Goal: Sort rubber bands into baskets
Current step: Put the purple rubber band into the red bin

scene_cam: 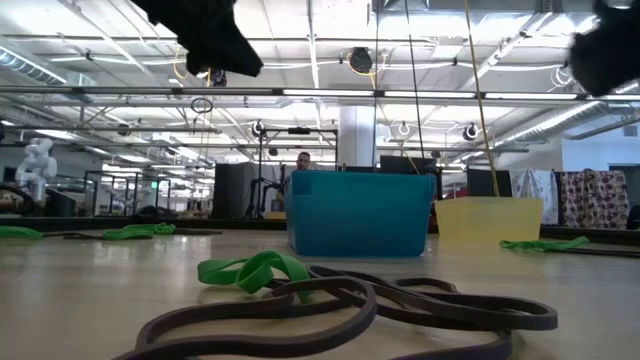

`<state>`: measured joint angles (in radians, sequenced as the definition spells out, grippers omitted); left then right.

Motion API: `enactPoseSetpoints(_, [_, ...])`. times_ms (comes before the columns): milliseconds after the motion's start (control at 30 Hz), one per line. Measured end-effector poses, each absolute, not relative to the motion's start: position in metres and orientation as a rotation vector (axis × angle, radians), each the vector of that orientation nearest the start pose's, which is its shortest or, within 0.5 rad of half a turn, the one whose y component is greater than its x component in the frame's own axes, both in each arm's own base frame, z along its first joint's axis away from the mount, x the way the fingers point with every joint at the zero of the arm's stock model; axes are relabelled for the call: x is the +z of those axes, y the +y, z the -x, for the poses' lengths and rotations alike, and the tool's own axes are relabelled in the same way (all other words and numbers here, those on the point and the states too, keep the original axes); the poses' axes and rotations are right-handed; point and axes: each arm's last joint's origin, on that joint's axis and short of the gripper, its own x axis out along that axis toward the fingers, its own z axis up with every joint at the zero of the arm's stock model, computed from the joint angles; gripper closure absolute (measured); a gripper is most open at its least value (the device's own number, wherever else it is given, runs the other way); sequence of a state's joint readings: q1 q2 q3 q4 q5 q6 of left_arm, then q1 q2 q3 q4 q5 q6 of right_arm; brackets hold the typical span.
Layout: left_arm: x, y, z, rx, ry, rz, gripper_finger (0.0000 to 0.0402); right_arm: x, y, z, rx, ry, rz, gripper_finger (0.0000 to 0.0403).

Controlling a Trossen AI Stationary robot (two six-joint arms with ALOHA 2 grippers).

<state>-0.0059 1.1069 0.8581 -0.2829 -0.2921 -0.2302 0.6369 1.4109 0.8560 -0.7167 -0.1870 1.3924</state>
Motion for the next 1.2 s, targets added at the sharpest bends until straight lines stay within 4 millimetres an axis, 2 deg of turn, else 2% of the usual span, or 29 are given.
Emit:
enactPoseSetpoints(133, [0.283,0.006,-0.246,0.312,0.499,0.155,0.0292,0.177,0.162,-0.183,-0.372,1.536,-0.827,0.0234])
enactPoseSetpoints(300, [0.282,0.005,-0.254,0.281,0.466,0.167,0.0292,0.158,0.174,-0.176,-0.404,1.589,-0.754,0.0234])
enactPoseSetpoints(700, [0.287,0.005,-0.257,0.279,0.403,0.197,0.0292,0.15,0.181,-0.174,-0.422,1.526,-0.685,0.0234])
enactPoseSetpoints(900, [0.287,0.005,-0.257,0.279,0.402,0.199,0.0292,0.134,0.192,-0.175,-0.381,1.552,-0.616,0.0237])
enactPoseSetpoints(1000, [0.287,0.005,-0.257,0.279,0.402,0.199,0.0292,0.129,0.192,-0.175,-0.403,1.579,-0.607,0.0275])
enactPoseSetpoints(1133, [0.287,0.005,-0.257,0.279,0.401,0.198,0.0292,0.141,0.183,-0.175,-0.425,1.592,-0.603,0.0381])
enactPoseSetpoints(1200, [0.288,0.005,-0.257,0.279,0.397,0.198,0.0292,0.153,0.176,-0.174,-0.457,1.583,-0.595,0.039])
